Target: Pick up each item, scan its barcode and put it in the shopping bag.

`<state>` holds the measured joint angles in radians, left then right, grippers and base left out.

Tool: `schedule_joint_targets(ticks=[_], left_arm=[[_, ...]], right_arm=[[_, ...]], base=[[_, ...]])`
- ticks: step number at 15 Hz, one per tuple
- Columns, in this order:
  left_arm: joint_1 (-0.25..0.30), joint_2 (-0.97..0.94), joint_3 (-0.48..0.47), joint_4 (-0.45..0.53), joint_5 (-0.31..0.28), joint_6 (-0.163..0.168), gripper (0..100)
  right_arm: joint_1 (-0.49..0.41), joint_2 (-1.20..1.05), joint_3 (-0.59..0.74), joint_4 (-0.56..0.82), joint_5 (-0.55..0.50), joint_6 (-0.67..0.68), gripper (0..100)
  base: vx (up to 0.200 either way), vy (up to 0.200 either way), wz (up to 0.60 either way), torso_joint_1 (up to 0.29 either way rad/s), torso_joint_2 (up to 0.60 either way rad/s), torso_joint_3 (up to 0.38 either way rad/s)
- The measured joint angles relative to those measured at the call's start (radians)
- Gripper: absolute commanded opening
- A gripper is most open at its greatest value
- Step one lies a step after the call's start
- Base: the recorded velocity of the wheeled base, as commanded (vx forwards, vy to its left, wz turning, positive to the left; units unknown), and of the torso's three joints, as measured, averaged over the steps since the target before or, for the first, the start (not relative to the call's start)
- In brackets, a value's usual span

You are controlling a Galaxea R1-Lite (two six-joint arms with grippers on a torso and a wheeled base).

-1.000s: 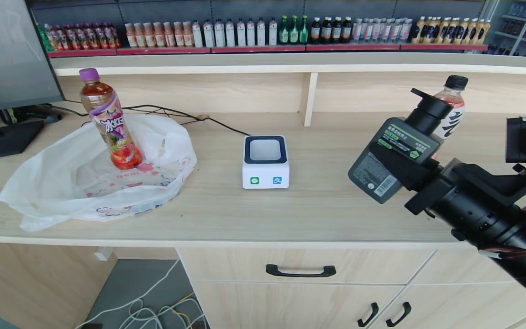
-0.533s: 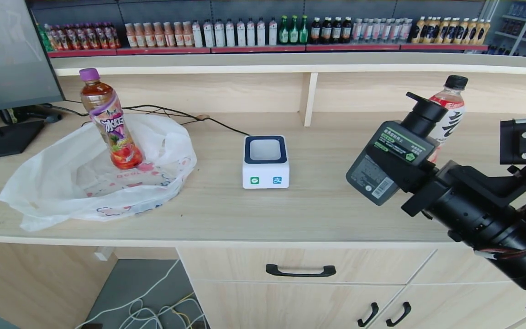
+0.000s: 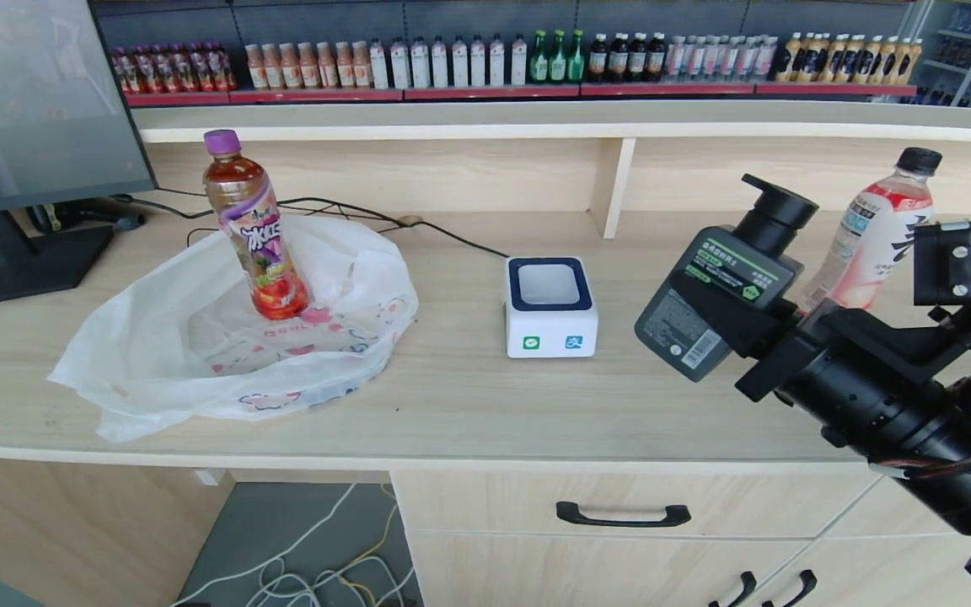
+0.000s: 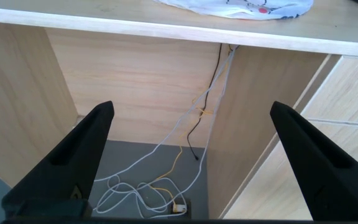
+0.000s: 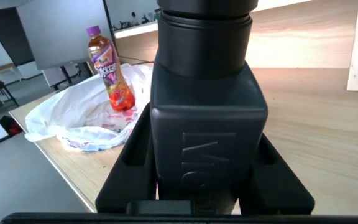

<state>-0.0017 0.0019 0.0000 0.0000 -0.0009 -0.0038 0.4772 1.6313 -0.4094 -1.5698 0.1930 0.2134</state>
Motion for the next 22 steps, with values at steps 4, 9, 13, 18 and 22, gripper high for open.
schedule_joint_targets(ticks=[4,9,13,18,22], left_arm=[[0.000,0.000,0.000,0.000,0.000,0.000,100],[0.000,0.000,0.000,0.000,-0.001,0.000,100],[0.001,0.000,0.000,0.000,0.000,0.000,100],[0.000,0.000,0.000,0.000,-0.001,0.000,100],[0.000,0.000,0.000,0.000,0.000,0.000,100]], right_arm=[[-0.011,0.000,-0.005,0.000,0.001,-0.004,0],[-0.033,0.001,0.015,0.000,-0.003,-0.058,0],[-0.082,0.012,-0.013,0.000,-0.019,-0.113,0],[-0.111,0.120,-0.244,-0.001,-0.020,-0.256,0],[-0.112,0.233,-0.366,0.000,-0.017,-0.480,0]], base=[[0.000,0.150,0.00,0.001,0.00,0.003],[0.000,0.000,0.00,0.000,0.00,0.000],[0.000,0.000,0.00,0.000,0.00,0.000],[0.000,0.000,0.00,0.000,0.00,0.000],[0.000,0.000,0.00,0.000,0.00,0.000]])
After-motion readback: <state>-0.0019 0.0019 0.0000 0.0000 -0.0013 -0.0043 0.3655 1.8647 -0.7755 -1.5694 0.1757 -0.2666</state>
